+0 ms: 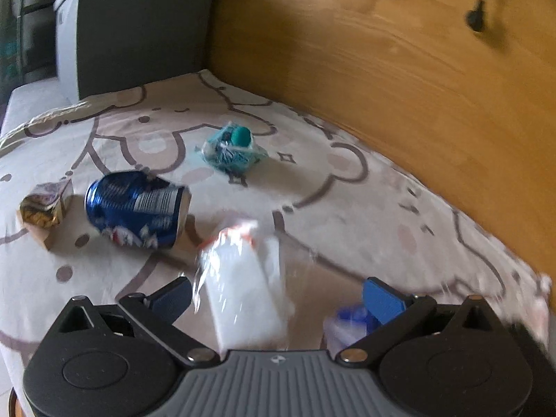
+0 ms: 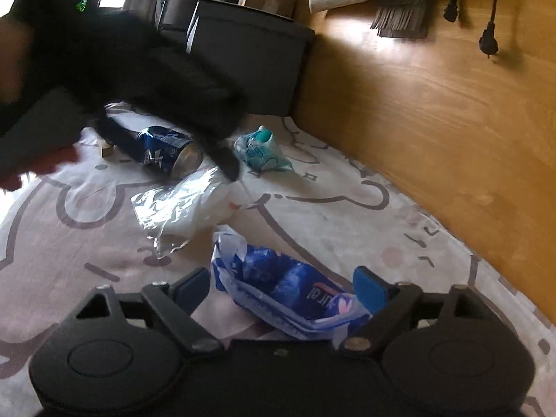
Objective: Collect trash
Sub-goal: 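Grasp the clear plastic bag with the left tool while the right tool grasps the blue-white wrapper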
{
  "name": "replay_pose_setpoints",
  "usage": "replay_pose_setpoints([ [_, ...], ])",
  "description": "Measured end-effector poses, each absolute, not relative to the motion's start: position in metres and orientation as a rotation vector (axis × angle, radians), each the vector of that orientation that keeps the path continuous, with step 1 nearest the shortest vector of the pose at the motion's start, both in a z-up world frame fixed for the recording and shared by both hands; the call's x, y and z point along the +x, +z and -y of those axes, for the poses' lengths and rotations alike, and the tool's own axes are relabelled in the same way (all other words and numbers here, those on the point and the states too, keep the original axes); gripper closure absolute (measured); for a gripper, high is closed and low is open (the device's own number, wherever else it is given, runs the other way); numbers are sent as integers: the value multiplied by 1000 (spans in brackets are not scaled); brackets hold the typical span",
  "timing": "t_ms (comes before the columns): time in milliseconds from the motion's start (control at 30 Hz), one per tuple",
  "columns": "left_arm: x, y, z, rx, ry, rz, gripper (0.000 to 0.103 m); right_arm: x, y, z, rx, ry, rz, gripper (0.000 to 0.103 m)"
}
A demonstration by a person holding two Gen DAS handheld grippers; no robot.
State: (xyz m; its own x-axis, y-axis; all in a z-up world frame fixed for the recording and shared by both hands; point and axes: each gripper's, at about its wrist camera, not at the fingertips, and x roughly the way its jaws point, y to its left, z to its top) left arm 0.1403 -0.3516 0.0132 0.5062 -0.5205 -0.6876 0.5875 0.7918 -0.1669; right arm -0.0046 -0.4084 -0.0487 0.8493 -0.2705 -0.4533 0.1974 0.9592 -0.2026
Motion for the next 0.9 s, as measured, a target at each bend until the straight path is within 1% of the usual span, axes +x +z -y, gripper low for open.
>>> replay_pose_setpoints([
  [167, 157, 17, 391, 130, -565, -810, 0, -7, -52, 405, -179, -236, -499, 31],
  [200, 160, 17, 396, 141, -547, -811, 0, -6, -53, 404, -184, -226, -511, 43],
  [233, 163, 15, 402, 157, -522, -812, 0, -5, -55, 404, -195, -223, -526, 49],
  [300, 168, 13, 410, 189, -478, -809, 0, -3, -60, 400, -224, -217, -557, 50],
  [367, 173, 11, 415, 214, -438, -806, 0, -1, -63, 398, -241, -214, -579, 55],
  [400, 177, 9, 416, 222, -420, -807, 0, 0, -64, 398, -246, -217, -585, 60],
  [433, 180, 7, 418, 231, -403, -813, 0, 0, -65, 398, -245, -220, -590, 69],
  [467, 183, 5, 418, 238, -389, -821, 0, 0, -65, 398, -243, -229, -593, 73],
  [500, 187, 2, 419, 245, -372, -830, 0, 0, -65, 400, -239, -246, -595, 81],
  [533, 189, -1, 420, 251, -356, -837, 0, 0, -64, 402, -228, -256, -594, 87],
  [567, 192, -3, 421, 262, -338, -843, 0, -1, -63, 405, -210, -259, -589, 89],
  [600, 194, -5, 423, 272, -323, -844, 0, -1, -62, 407, -196, -262, -585, 94],
  [700, 199, -12, 428, 320, -279, -852, 0, -3, -60, 415, -143, -263, -571, 99],
  [800, 201, -17, 431, 380, -256, -863, 2, -6, -56, 424, -68, -256, -551, 101],
  [867, 198, -14, 428, 384, -280, -860, 14, -9, -52, 431, 2, -239, -534, 101],
  [900, 196, -11, 424, 378, -299, -864, 18, -9, -51, 434, 25, -236, -529, 101],
])
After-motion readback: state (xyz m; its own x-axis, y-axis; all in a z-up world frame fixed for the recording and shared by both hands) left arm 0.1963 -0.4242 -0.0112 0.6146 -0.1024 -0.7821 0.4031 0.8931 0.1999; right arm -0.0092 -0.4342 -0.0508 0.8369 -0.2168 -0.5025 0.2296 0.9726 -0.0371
